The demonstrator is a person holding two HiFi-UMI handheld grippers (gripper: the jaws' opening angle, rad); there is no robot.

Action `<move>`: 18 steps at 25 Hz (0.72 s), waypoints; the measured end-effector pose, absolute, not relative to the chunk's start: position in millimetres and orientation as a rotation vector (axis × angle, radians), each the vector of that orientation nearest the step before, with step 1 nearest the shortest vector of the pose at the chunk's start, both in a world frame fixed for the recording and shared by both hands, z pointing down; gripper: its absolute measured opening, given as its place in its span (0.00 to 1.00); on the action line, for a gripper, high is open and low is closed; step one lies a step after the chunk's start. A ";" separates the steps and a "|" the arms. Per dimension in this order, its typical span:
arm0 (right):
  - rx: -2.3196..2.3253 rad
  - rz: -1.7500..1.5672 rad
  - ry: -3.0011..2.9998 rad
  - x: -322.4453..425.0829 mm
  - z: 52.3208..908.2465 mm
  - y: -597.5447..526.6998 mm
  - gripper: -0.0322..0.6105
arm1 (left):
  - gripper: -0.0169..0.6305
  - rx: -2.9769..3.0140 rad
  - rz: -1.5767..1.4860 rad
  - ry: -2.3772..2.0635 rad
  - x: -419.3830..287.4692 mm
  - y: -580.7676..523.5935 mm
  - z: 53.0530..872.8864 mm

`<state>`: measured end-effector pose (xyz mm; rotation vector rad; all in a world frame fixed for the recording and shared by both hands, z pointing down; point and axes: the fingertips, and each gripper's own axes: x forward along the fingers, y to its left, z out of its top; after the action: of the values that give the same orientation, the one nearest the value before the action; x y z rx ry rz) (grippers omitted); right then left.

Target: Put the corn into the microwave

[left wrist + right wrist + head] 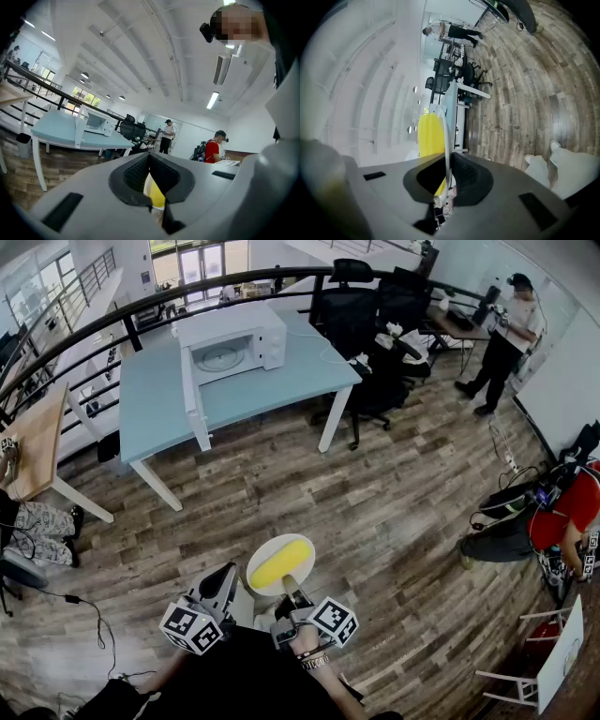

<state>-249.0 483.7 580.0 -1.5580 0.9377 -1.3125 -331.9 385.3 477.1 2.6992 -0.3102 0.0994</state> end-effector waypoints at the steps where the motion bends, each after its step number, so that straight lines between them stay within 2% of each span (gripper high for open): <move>1: -1.556 -1.314 0.939 -248.3 579.2 482.7 0.09 | 0.03 2.701 0.100 -0.308 -330.8 386.2 475.6; 18: -1.563 -1.330 0.941 -246.6 580.6 477.0 0.09 | 0.03 2.712 0.112 -0.329 -329.4 384.8 474.7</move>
<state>-246.6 477.0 580.6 -1.5628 0.9409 -1.3295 -329.4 384.8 474.7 2.7122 -0.3290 0.1118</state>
